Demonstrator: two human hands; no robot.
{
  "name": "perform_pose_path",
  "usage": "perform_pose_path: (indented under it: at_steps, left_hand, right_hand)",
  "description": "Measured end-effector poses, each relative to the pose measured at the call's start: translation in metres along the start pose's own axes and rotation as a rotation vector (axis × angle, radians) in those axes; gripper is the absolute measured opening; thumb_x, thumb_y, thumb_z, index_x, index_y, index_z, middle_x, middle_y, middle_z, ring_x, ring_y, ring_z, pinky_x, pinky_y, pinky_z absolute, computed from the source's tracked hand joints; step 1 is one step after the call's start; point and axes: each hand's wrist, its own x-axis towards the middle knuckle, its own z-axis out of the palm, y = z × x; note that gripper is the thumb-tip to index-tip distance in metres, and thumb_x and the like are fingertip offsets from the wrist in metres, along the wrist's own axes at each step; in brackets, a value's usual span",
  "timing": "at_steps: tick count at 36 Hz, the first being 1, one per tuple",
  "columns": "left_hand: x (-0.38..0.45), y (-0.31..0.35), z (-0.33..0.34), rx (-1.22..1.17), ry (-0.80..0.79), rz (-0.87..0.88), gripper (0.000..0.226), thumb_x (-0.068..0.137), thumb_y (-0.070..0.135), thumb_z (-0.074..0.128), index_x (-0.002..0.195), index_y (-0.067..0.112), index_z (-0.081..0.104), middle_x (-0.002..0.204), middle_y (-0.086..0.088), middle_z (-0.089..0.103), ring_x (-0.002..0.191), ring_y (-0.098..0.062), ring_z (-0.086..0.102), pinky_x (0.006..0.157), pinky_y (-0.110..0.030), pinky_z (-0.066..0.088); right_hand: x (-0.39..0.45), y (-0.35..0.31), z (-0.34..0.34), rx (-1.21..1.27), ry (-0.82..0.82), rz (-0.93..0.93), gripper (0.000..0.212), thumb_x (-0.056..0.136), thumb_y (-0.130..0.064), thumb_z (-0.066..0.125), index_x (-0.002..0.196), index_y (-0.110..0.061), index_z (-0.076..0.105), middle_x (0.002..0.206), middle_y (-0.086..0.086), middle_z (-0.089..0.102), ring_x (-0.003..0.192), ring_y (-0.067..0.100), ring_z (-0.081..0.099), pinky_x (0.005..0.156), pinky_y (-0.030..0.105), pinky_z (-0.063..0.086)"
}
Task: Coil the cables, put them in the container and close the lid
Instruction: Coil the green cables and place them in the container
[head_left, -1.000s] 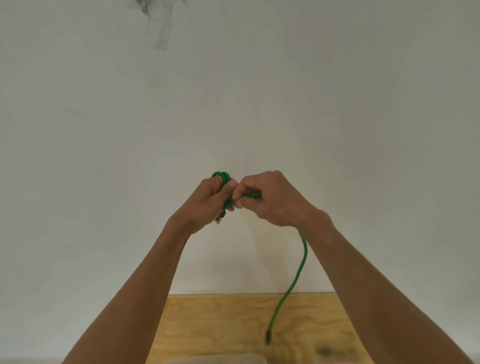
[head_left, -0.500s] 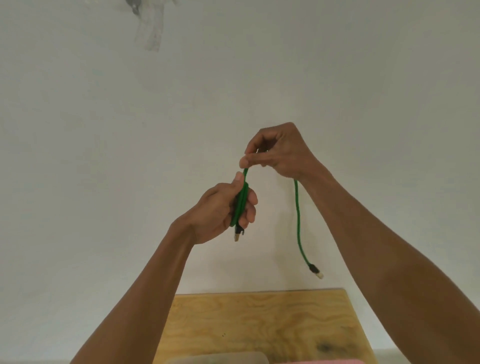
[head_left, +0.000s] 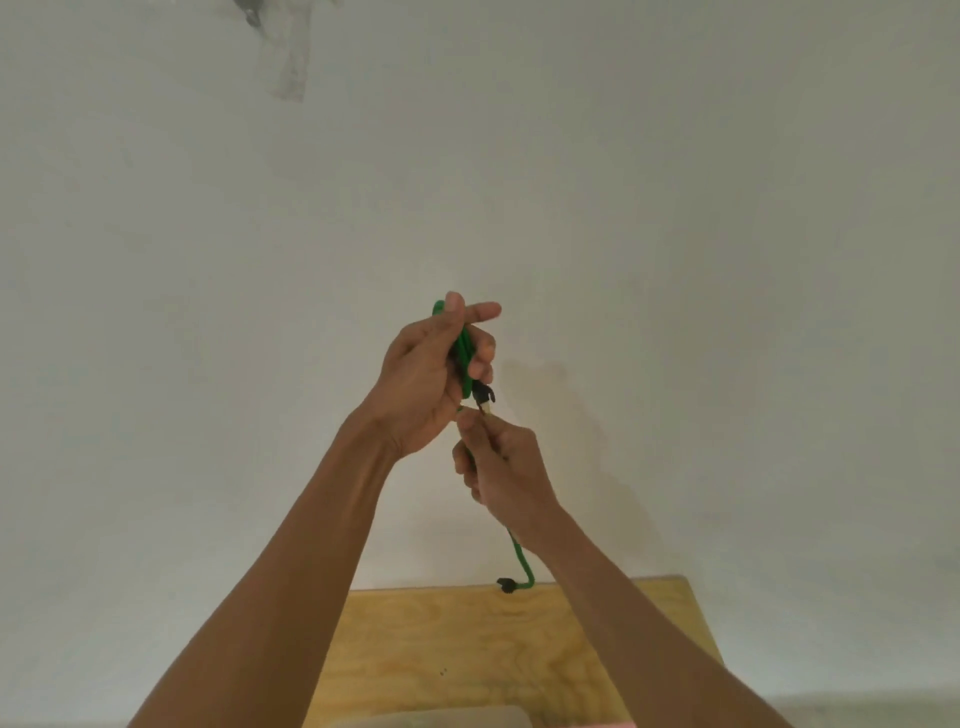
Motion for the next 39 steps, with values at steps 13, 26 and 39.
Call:
perform_pose_path:
  at_steps: [13, 26, 39]
  left_hand:
    - [-0.008, -0.024, -0.042, 0.503, -0.015, -0.046, 0.053, 0.1, 0.054, 0.037, 0.117, 0.01, 0.063, 0.08, -0.011, 0.063, 0.074, -0.019, 0.06, 0.071, -0.038, 0.048]
    - [-0.026, -0.031, -0.024, 0.376, -0.203, -0.263, 0.068, 0.098, 0.06, 0.023, 0.104, 0.005, 0.062, 0.074, -0.01, 0.063, 0.067, -0.021, 0.053, 0.071, -0.038, 0.046]
    - [-0.031, -0.033, -0.01, 0.047, -0.297, -0.098, 0.032, 0.099, 0.036, 0.046, 0.094, 0.007, 0.059, 0.069, -0.009, 0.056, 0.06, -0.018, 0.049, 0.067, -0.034, 0.047]
  right_hand:
    - [0.017, -0.058, -0.032, -0.724, -0.159, -0.309, 0.022, 0.086, -0.023, 0.069, 0.105, -0.034, 0.069, 0.1, -0.016, 0.075, 0.094, 0.001, 0.069, 0.086, 0.033, 0.056]
    - [0.067, -0.097, -0.053, -0.542, -0.197, -0.515, 0.02, 0.064, -0.014, 0.091, 0.075, -0.007, 0.075, 0.071, 0.004, 0.074, 0.066, 0.026, 0.068, 0.061, 0.037, 0.053]
    - [0.06, -0.025, -0.046, 0.089, -0.168, -0.152, 0.01, 0.091, -0.009, 0.066, 0.093, -0.004, 0.074, 0.082, 0.022, 0.072, 0.077, 0.03, 0.066, 0.074, 0.05, 0.054]
